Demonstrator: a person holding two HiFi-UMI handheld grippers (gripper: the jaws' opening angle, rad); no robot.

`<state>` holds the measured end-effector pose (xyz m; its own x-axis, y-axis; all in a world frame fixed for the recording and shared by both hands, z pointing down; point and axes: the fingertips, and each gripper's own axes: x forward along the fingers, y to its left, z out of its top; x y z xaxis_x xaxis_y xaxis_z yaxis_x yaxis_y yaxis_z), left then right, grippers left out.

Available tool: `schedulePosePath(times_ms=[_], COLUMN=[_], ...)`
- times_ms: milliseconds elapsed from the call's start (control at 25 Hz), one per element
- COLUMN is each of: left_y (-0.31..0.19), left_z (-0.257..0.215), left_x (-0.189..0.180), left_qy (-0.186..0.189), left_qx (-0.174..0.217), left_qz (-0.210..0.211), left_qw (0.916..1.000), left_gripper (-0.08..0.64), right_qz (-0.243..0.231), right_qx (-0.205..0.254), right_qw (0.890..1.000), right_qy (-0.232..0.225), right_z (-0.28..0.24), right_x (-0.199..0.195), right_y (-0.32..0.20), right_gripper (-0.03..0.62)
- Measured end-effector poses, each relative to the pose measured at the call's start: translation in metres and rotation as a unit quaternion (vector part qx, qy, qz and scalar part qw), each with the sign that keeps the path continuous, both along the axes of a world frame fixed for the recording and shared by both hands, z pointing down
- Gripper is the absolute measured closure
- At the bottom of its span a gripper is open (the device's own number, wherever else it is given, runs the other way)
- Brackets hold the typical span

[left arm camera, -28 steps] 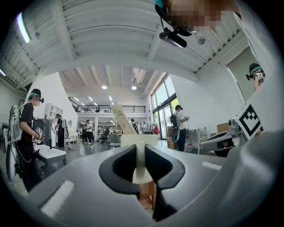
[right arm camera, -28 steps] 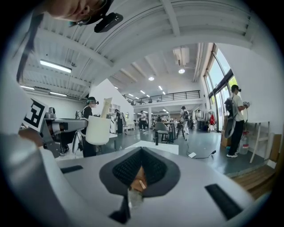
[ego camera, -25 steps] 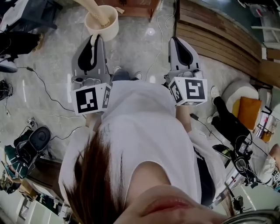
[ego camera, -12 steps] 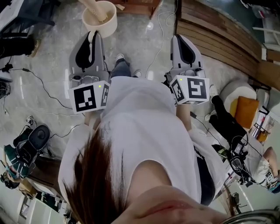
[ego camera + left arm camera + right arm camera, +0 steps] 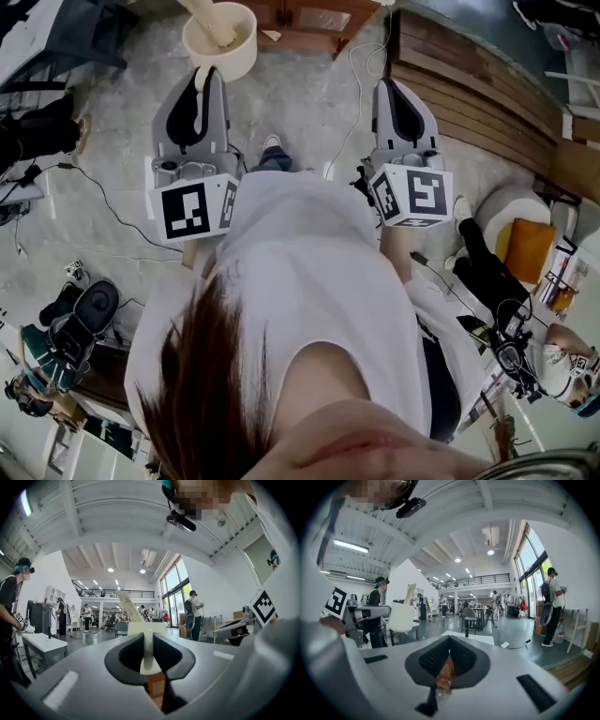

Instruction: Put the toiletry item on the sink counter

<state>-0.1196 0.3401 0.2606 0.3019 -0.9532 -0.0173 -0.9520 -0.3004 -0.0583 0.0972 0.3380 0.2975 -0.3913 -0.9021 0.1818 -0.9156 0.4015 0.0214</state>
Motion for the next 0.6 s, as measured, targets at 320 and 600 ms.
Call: schedulePosePath(times_ms=[320, 600], left_y=[-0.039, -0.057], left_z=[0.004, 0.008], left_x=[-0.042, -0.063], left_qy=[0.001, 0.010], left_qx=[0.005, 0.004], left_qz=[0.008, 0.011], left_qw=[1.0000, 0.9999], left_gripper=[0.512, 0.512], right_qz=[0.016, 0.021], right_qx=[0.001, -0.004], right_qw=[1.000, 1.000], right_qy=[0.004, 0.010], right_z=[0.007, 0.010], right_x=[-0.035, -0.054], right_y=[-0.036, -0.051], right_gripper=[0.588, 0.588])
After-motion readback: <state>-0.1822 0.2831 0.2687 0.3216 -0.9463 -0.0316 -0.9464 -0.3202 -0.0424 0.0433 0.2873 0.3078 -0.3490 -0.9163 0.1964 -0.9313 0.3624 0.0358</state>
